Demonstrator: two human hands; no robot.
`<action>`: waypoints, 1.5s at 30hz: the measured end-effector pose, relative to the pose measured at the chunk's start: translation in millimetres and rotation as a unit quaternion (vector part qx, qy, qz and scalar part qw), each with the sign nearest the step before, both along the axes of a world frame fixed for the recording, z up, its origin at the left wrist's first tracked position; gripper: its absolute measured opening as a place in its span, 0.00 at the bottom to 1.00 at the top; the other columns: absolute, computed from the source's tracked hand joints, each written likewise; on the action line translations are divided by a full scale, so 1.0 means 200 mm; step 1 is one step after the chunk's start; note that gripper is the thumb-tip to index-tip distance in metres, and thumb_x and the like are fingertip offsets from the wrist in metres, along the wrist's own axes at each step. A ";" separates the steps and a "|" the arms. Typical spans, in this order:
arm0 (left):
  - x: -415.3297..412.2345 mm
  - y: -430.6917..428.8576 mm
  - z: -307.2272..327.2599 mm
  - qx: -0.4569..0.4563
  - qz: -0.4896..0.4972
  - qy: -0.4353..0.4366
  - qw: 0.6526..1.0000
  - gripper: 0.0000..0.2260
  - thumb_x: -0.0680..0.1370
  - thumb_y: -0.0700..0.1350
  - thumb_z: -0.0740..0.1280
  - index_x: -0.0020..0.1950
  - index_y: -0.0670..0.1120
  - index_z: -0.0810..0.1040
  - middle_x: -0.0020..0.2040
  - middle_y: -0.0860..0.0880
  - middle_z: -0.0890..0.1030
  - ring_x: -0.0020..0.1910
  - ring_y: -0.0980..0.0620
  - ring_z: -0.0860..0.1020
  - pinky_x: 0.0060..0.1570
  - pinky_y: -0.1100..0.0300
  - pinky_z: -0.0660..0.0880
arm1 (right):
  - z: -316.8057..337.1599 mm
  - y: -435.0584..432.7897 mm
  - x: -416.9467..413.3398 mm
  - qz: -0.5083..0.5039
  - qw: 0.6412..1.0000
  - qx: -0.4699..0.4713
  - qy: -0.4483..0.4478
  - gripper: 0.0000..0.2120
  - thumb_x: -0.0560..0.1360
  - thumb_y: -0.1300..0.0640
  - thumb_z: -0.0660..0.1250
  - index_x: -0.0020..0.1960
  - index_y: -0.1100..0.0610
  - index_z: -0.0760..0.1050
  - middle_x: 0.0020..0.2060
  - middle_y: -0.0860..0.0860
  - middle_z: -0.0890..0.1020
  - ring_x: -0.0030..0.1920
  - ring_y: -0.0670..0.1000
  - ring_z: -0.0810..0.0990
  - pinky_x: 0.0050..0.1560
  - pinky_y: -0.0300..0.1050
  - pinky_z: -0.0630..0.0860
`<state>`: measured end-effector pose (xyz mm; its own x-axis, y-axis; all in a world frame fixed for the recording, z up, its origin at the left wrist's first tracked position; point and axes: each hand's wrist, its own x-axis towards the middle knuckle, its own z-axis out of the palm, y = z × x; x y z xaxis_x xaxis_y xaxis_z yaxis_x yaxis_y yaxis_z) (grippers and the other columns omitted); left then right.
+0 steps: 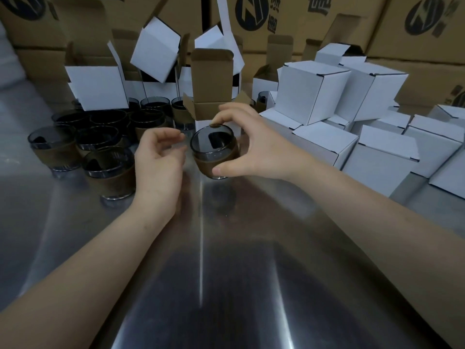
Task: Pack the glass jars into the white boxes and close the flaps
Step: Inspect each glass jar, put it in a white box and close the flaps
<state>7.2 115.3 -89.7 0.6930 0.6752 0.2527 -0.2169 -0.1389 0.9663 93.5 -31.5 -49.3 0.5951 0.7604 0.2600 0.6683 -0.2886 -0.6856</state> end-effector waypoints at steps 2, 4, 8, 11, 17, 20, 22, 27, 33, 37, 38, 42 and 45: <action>0.00 0.01 0.00 0.016 -0.013 0.009 1.000 0.18 0.76 0.27 0.60 0.58 0.46 0.74 0.60 0.48 0.78 0.56 0.58 0.78 0.59 0.60 0.76 | 0.02 0.01 -0.01 -0.002 1.000 0.008 -0.010 0.28 0.66 0.56 0.79 0.62 0.51 0.69 0.63 0.47 0.69 0.64 0.46 0.69 0.63 0.38 0.70; 0.00 0.02 -0.01 0.026 -0.028 0.017 0.999 0.22 0.75 0.25 0.59 0.61 0.47 0.73 0.63 0.49 0.76 0.60 0.57 0.77 0.61 0.59 0.75 | 0.05 0.00 -0.02 0.000 1.000 0.023 -0.001 0.28 0.66 0.57 0.78 0.61 0.53 0.69 0.58 0.49 0.73 0.59 0.46 0.74 0.58 0.34 0.74; 0.00 0.05 -0.01 0.074 -0.086 0.034 0.993 0.31 0.73 0.26 0.66 0.68 0.53 0.67 0.70 0.53 0.70 0.71 0.54 0.68 0.62 0.64 0.70 | 0.09 -0.04 -0.04 -0.007 1.000 0.009 0.007 0.28 0.68 0.55 0.78 0.62 0.51 0.69 0.58 0.48 0.75 0.58 0.46 0.76 0.59 0.40 0.77; 0.00 0.05 -0.02 0.112 -0.149 0.025 0.982 0.41 0.69 0.33 0.76 0.74 0.55 0.60 0.74 0.52 0.66 0.74 0.55 0.62 0.67 0.64 0.64 | 0.14 -0.07 -0.06 0.011 0.999 -0.002 0.035 0.26 0.68 0.55 0.77 0.62 0.51 0.70 0.57 0.47 0.76 0.58 0.46 0.77 0.60 0.45 0.77; 0.00 0.03 -0.03 0.148 -0.182 0.007 0.972 0.50 0.65 0.48 0.80 0.76 0.57 0.49 0.73 0.52 0.66 0.72 0.53 0.67 0.71 0.47 0.68 | 0.18 -0.10 -0.08 0.029 0.996 0.010 0.084 0.26 0.63 0.50 0.76 0.59 0.50 0.74 0.55 0.48 0.79 0.56 0.48 0.80 0.59 0.48 0.79; 0.00 0.02 -0.04 0.169 -0.151 -0.005 0.974 0.47 0.68 0.46 0.80 0.74 0.61 0.50 0.69 0.52 0.69 0.68 0.54 0.71 0.68 0.47 0.71 | 0.21 -0.11 -0.08 0.030 0.995 0.023 0.098 0.22 0.64 0.50 0.75 0.56 0.48 0.76 0.55 0.49 0.80 0.56 0.48 0.81 0.59 0.49 0.79; 0.00 0.02 -0.04 0.190 -0.141 -0.009 0.972 0.45 0.69 0.44 0.79 0.74 0.60 0.52 0.68 0.53 0.70 0.68 0.55 0.71 0.67 0.50 0.71 | 0.22 -0.12 -0.07 0.029 0.989 0.059 0.130 0.20 0.64 0.52 0.75 0.55 0.51 0.77 0.54 0.51 0.81 0.55 0.49 0.82 0.55 0.47 0.81; 0.00 0.02 -0.04 0.211 -0.139 -0.003 0.968 0.45 0.69 0.43 0.79 0.75 0.61 0.54 0.66 0.54 0.71 0.66 0.56 0.72 0.62 0.59 0.73 | 0.25 -0.10 -0.05 -0.065 0.991 0.094 0.068 0.26 0.61 0.51 0.76 0.57 0.49 0.73 0.54 0.47 0.81 0.52 0.46 0.82 0.48 0.38 0.79; -0.01 0.00 -0.03 0.238 -0.157 0.009 0.959 0.45 0.68 0.49 0.78 0.76 0.64 0.54 0.71 0.54 0.67 0.68 0.56 0.71 0.64 0.48 0.74 | 0.24 -0.04 -0.06 -0.148 0.987 -0.022 -0.051 0.28 0.65 0.53 0.78 0.60 0.51 0.69 0.52 0.46 0.77 0.52 0.46 0.77 0.45 0.36 0.76; 0.00 0.00 -0.04 0.249 -0.153 0.026 0.956 0.45 0.68 0.51 0.78 0.75 0.67 0.53 0.71 0.53 0.68 0.67 0.55 0.72 0.62 0.45 0.75 | 0.24 0.02 -0.07 -0.202 0.964 -0.118 -0.125 0.28 0.62 0.44 0.78 0.58 0.52 0.75 0.56 0.50 0.70 0.59 0.52 0.70 0.58 0.52 0.74; 0.00 0.00 -0.04 0.254 -0.151 0.029 0.955 0.45 0.68 0.51 0.78 0.75 0.68 0.53 0.70 0.53 0.68 0.66 0.55 0.72 0.62 0.45 0.76 | 0.25 0.03 -0.08 -0.211 0.960 -0.140 -0.122 0.28 0.62 0.42 0.78 0.57 0.51 0.75 0.56 0.51 0.68 0.60 0.53 0.68 0.60 0.53 0.73; 0.00 0.00 -0.04 0.265 -0.147 0.037 0.952 0.45 0.68 0.52 0.78 0.75 0.69 0.53 0.70 0.53 0.67 0.66 0.55 0.72 0.62 0.47 0.76 | 0.28 0.06 -0.08 -0.215 0.952 -0.204 -0.080 0.26 0.62 0.43 0.78 0.54 0.53 0.76 0.59 0.54 0.71 0.61 0.56 0.71 0.61 0.56 0.74; 0.01 0.00 -0.05 0.279 -0.141 0.039 0.949 0.45 0.68 0.53 0.78 0.74 0.70 0.52 0.68 0.56 0.66 0.63 0.61 0.71 0.59 0.58 0.75 | 0.33 0.08 -0.09 -0.216 0.935 -0.272 -0.074 0.24 0.63 0.46 0.77 0.53 0.53 0.72 0.61 0.56 0.70 0.63 0.58 0.70 0.58 0.53 0.75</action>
